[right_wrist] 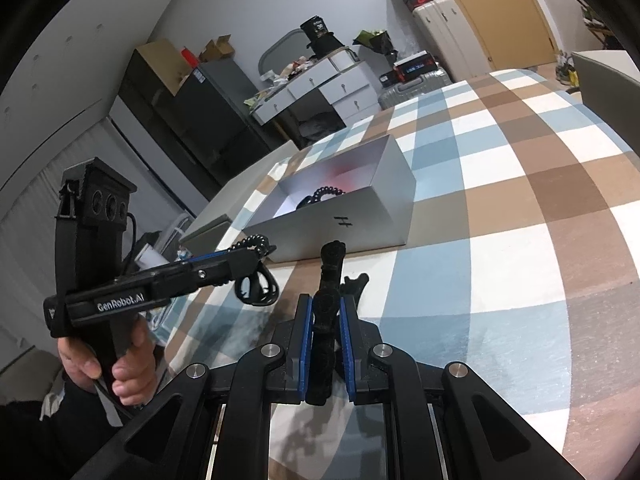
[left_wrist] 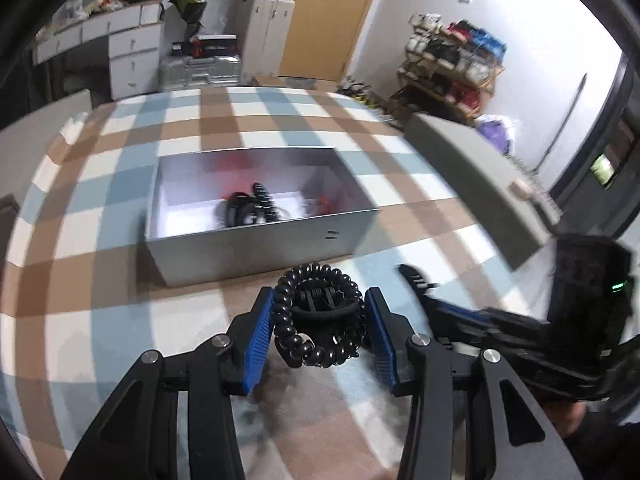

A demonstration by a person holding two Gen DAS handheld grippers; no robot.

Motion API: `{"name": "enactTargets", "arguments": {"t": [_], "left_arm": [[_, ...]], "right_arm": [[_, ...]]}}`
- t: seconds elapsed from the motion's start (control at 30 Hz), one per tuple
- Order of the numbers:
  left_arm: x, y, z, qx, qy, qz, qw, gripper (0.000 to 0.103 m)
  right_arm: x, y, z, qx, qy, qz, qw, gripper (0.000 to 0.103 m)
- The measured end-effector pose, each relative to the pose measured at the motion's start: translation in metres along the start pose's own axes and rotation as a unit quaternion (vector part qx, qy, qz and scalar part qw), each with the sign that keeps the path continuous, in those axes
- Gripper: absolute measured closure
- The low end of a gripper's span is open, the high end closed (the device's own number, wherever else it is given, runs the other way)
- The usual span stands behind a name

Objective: Organize jewelry
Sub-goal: 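Carry clip and hair tie into the grey box and open both tools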

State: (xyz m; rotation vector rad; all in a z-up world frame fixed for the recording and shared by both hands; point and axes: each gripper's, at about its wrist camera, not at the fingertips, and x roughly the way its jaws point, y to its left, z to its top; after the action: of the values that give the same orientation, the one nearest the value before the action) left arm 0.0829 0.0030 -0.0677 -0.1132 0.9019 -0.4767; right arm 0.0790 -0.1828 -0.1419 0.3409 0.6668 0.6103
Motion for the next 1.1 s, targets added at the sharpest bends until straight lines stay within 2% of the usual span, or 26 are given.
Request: {"name": "enactTargets", "arguments": {"t": [0.03, 0.13, 0.23, 0.3, 0.4, 0.57, 0.73, 1.1], "left_arm": [[-0.003, -0.003, -0.001, 0.002, -0.001, -0.005, 1.0, 0.063], [0.0, -0.003, -0.001, 0.012, -0.002, 0.027, 0.9996, 0.063], [0.008, 0.009, -0.001, -0.018, 0.018, 0.018, 0.9995, 0.062], [0.007, 0.015, -0.002, -0.028, 0.018, 0.014, 0.9993, 0.062], [-0.006, 0.018, -0.001, -0.033, -0.008, 0.017, 0.9993, 0.062], [-0.02, 0.019, 0.005, -0.028, -0.03, 0.034, 0.9986, 0.062], [-0.029, 0.021, 0.013, -0.025, -0.053, 0.067, 0.996, 0.062], [-0.027, 0.034, 0.04, -0.021, -0.076, 0.077, 0.9939, 0.062]], "right_arm": [[0.001, 0.0, 0.0, -0.001, 0.001, 0.0, 1.0, 0.09], [0.004, 0.0, -0.001, 0.001, 0.005, -0.002, 1.0, 0.09], [0.005, 0.001, -0.001, 0.0, 0.008, -0.002, 1.0, 0.09], [0.005, 0.002, -0.002, -0.002, 0.007, -0.002, 1.0, 0.09], [0.003, 0.003, -0.001, -0.003, 0.003, -0.002, 1.0, 0.09], [-0.002, 0.008, 0.007, -0.013, -0.008, 0.011, 1.0, 0.09], [-0.005, 0.02, 0.025, -0.037, -0.023, 0.031, 0.999, 0.09], [0.019, 0.041, 0.082, -0.07, -0.026, 0.063, 0.995, 0.09]]}}
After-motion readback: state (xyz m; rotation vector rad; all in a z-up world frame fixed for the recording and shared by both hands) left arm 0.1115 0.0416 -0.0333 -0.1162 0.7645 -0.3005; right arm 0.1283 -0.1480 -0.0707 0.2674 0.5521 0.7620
